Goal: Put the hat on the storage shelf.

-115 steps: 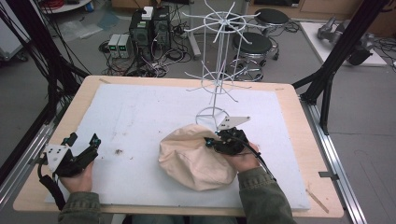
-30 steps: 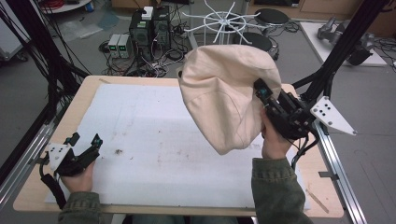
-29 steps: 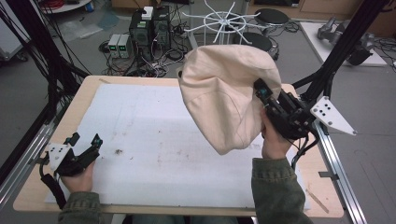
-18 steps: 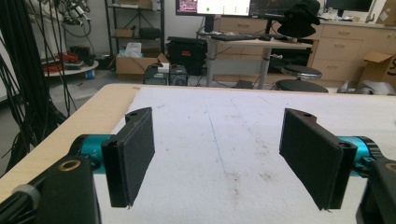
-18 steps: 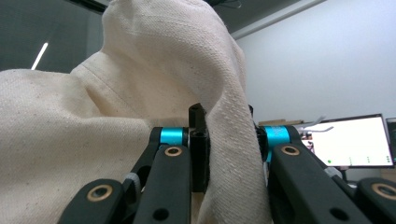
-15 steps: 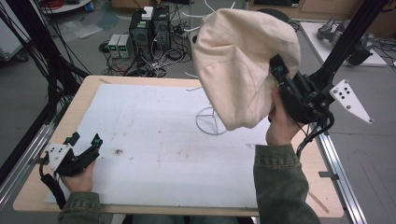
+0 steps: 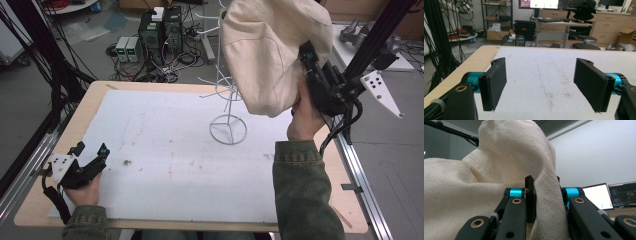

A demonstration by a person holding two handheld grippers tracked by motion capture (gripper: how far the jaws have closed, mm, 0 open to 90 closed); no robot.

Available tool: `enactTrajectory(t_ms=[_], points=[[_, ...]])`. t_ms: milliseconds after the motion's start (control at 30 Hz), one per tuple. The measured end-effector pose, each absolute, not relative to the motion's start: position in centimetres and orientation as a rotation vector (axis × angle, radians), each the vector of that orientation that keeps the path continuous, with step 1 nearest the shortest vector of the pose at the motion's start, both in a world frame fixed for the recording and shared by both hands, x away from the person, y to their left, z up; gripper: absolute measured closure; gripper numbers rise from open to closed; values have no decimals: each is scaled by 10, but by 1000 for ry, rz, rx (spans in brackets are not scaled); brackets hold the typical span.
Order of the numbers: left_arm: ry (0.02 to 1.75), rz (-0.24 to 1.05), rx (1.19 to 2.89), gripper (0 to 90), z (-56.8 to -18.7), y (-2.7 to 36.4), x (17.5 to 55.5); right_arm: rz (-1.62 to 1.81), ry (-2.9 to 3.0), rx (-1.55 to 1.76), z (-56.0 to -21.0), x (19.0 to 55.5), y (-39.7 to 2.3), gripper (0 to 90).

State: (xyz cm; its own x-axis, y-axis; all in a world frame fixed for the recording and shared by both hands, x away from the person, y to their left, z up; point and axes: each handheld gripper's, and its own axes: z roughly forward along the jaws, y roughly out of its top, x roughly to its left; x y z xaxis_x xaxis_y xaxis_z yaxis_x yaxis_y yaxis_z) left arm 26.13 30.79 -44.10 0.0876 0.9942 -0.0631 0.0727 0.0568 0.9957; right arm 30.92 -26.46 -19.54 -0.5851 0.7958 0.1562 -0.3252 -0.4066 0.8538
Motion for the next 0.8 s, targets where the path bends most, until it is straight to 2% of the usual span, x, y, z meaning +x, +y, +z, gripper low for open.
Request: enactTrajectory(t_ms=[267,800], points=[[1219,1063,1259,265,-441,307,262,1947,1036,742,-197,310,-261,778],[1221,1060,1259,265,-441,307,262,1908,991,850,-225,323,-257,770]])
